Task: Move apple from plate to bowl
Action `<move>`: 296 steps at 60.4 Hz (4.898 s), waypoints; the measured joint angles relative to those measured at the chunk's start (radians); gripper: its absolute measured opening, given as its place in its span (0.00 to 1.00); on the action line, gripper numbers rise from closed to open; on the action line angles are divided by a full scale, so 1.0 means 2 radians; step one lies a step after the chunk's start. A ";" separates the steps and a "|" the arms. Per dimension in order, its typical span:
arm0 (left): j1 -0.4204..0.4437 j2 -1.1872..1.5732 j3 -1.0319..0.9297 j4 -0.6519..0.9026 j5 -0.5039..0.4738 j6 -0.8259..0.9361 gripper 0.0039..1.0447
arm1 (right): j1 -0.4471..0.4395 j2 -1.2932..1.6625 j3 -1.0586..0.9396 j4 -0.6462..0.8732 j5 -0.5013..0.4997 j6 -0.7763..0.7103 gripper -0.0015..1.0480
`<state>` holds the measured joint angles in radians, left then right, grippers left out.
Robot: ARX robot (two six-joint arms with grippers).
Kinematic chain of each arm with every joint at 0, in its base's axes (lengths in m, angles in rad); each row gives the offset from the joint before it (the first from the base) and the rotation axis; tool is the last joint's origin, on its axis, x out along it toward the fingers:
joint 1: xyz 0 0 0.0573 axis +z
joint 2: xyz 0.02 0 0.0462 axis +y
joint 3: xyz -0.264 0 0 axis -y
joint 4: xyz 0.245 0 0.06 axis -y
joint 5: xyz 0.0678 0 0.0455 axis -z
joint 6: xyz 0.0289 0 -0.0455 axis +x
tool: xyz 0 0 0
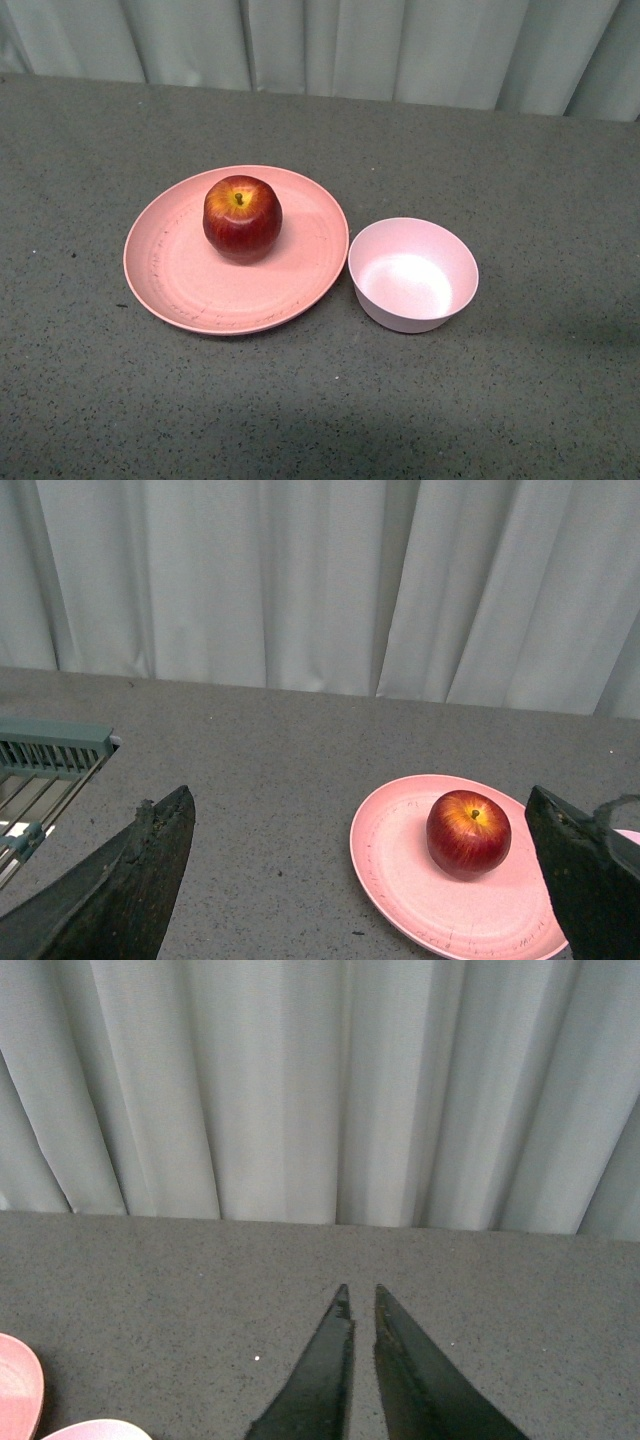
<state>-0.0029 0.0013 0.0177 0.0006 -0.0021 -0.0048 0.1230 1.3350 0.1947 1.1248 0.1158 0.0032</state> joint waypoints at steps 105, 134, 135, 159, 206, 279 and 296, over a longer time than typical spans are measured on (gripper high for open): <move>0.000 0.000 0.000 0.000 0.000 0.000 0.94 | -0.060 -0.552 -0.095 -0.445 -0.057 -0.002 0.01; 0.000 0.000 0.000 0.000 0.000 0.000 0.94 | -0.060 -0.665 -0.094 -0.561 -0.059 -0.002 0.01; 0.000 0.000 0.000 0.000 0.000 0.000 0.94 | -0.060 -0.665 -0.094 -0.561 -0.059 -0.002 0.02; 0.000 0.000 0.000 0.000 0.000 0.000 0.94 | -0.060 -0.665 -0.094 -0.562 -0.059 -0.002 0.70; -0.081 0.815 0.257 0.376 0.009 -0.061 0.94 | -0.060 -0.665 -0.094 -0.562 -0.059 -0.002 0.91; -0.163 1.045 0.411 0.310 -0.014 -0.068 0.92 | -0.060 -0.665 -0.094 -0.562 -0.059 -0.002 0.91; -0.173 1.024 0.398 0.314 -0.004 -0.068 0.65 | -0.060 -0.665 -0.094 -0.562 -0.059 -0.002 0.91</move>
<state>-0.3485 2.0487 0.8139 0.6289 -0.0101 -0.1413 0.0025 0.0044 0.0059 0.0017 -0.0013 0.0002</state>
